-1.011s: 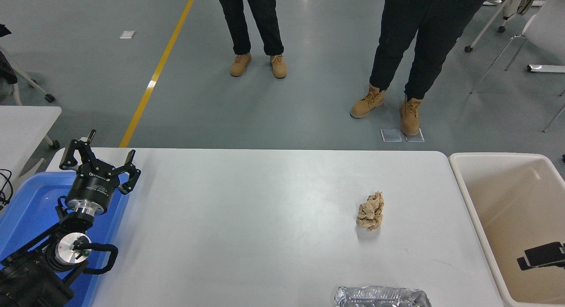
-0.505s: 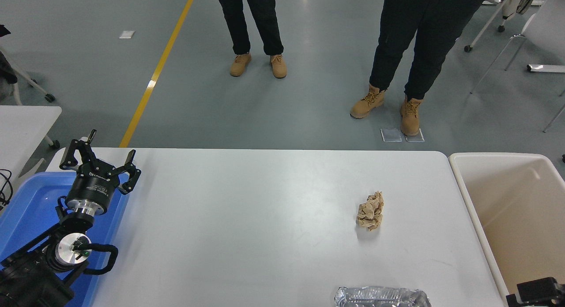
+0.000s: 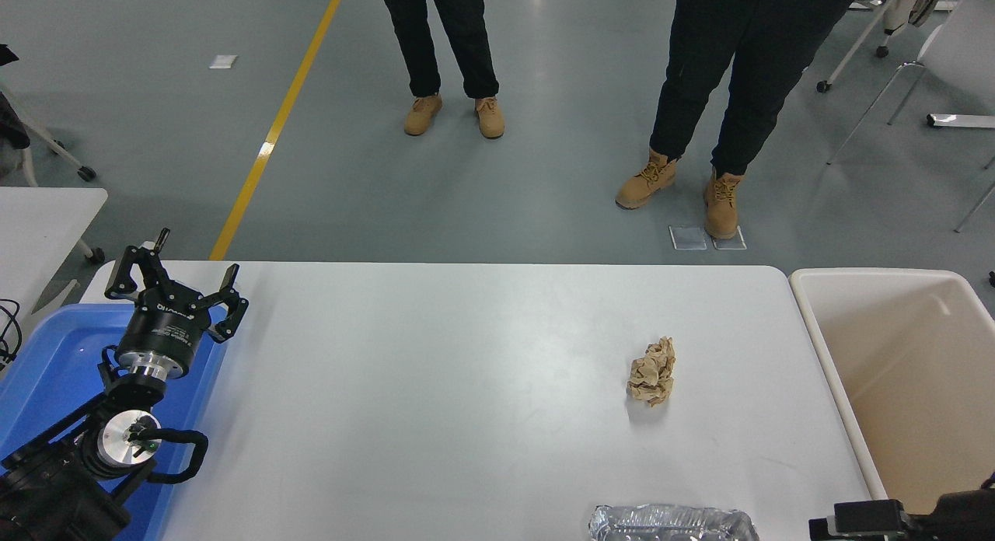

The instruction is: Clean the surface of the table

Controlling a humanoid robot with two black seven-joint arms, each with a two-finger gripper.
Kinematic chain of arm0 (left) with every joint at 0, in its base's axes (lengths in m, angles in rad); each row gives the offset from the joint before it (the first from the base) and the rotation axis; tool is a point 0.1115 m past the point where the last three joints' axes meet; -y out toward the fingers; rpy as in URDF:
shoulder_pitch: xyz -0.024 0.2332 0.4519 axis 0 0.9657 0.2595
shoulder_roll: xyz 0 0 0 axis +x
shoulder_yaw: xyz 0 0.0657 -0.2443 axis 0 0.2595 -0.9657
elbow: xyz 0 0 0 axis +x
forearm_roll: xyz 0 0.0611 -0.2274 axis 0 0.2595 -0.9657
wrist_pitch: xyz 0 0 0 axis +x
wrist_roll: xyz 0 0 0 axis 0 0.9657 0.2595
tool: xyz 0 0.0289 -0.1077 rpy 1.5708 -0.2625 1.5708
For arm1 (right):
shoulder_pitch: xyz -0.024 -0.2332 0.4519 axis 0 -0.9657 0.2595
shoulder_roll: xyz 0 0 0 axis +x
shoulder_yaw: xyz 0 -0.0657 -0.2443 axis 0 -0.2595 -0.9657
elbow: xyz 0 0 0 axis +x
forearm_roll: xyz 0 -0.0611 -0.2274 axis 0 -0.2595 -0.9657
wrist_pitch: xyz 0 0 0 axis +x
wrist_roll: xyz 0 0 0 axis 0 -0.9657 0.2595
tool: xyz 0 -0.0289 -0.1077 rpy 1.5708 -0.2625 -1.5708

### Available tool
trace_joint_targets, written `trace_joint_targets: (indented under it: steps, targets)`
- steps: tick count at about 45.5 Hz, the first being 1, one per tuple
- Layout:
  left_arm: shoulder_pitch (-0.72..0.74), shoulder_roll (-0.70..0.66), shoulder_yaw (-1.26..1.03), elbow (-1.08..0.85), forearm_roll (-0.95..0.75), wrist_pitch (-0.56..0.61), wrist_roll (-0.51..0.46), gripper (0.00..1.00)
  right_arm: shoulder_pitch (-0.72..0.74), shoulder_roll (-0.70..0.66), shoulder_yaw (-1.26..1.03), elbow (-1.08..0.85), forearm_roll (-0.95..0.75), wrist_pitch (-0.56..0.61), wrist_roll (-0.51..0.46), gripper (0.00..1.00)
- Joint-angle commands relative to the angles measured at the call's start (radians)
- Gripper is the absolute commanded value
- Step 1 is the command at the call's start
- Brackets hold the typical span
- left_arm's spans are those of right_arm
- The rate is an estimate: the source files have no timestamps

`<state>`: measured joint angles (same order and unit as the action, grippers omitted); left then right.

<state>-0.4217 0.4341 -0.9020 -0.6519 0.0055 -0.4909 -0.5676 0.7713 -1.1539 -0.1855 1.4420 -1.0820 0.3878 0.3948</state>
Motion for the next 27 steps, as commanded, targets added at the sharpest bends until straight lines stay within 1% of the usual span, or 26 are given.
trace_joint_targets:
  steps: [1, 13, 27]
  targets:
    - [0.0, 0.0, 0.0, 0.0, -0.001, 0.0, 0.0, 0.99, -0.033, 0.062, 0.014, 0.0, -0.001, -0.018, 0.015, 0.99]
    - [0.001, 0.0, 0.0, 0.0, -0.001, 0.0, 0.0, 0.99, -0.11, 0.149, 0.021, -0.064, -0.006, -0.038, 0.013, 0.99]
    - [0.0, 0.0, 0.0, 0.0, -0.001, 0.0, 0.0, 0.99, -0.13, 0.204, 0.023, -0.123, -0.007, -0.079, 0.013, 0.99]
